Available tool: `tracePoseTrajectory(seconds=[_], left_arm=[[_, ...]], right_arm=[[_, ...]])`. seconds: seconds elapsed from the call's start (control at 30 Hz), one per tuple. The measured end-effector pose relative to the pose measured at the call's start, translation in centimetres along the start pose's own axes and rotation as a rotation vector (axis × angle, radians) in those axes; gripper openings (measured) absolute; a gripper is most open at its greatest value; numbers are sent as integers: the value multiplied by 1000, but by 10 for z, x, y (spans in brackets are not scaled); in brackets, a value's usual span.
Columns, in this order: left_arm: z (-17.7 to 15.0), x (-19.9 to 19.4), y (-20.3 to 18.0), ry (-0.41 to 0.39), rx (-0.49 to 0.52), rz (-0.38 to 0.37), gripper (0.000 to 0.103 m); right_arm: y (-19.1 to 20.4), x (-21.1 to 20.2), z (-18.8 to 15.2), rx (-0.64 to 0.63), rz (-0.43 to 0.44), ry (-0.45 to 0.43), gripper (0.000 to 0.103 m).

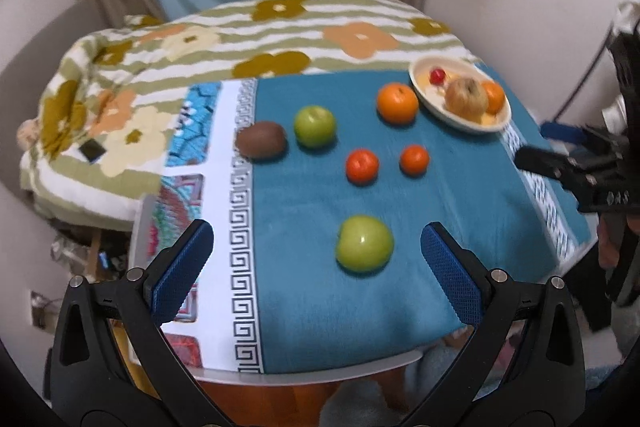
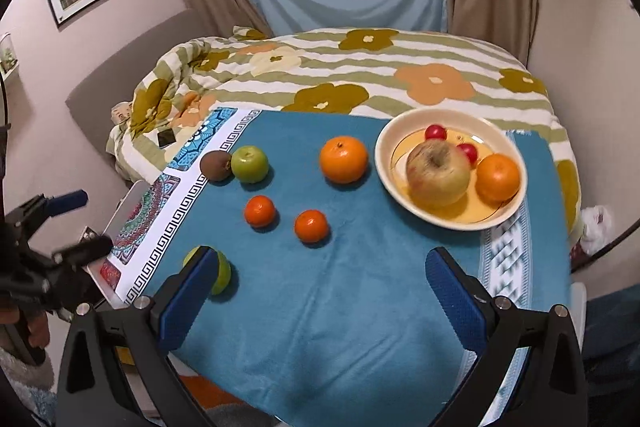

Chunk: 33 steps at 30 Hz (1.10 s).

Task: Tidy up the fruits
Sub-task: 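Withdraw both tools from the bowl back over the table, then grasp a green apple with the left tool while the right tool grasps a mandarin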

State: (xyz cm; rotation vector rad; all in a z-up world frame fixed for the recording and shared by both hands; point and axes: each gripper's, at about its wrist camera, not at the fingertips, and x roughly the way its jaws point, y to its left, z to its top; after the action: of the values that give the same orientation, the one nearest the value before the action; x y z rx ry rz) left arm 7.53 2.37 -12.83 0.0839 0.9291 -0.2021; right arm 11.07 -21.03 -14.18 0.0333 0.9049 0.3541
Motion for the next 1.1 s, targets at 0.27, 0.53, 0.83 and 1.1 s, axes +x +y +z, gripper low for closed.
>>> tracePoseTrajectory(seconds=[0.27, 0.53, 0.83, 1.1], left_arm=[[-23, 62, -14, 64, 85, -74, 103], [-26, 97, -30, 88, 145, -81, 96], [-29, 113, -41, 122, 158, -137, 61], [-29, 110, -40, 129, 128, -118, 60]], right_arm=[[4, 53, -11, -46, -58, 58, 103], [4, 89, -15, -128, -83, 95, 98], [5, 104, -17, -130, -39, 115, 90], [9, 115, -13, -140, -2, 129, 76]])
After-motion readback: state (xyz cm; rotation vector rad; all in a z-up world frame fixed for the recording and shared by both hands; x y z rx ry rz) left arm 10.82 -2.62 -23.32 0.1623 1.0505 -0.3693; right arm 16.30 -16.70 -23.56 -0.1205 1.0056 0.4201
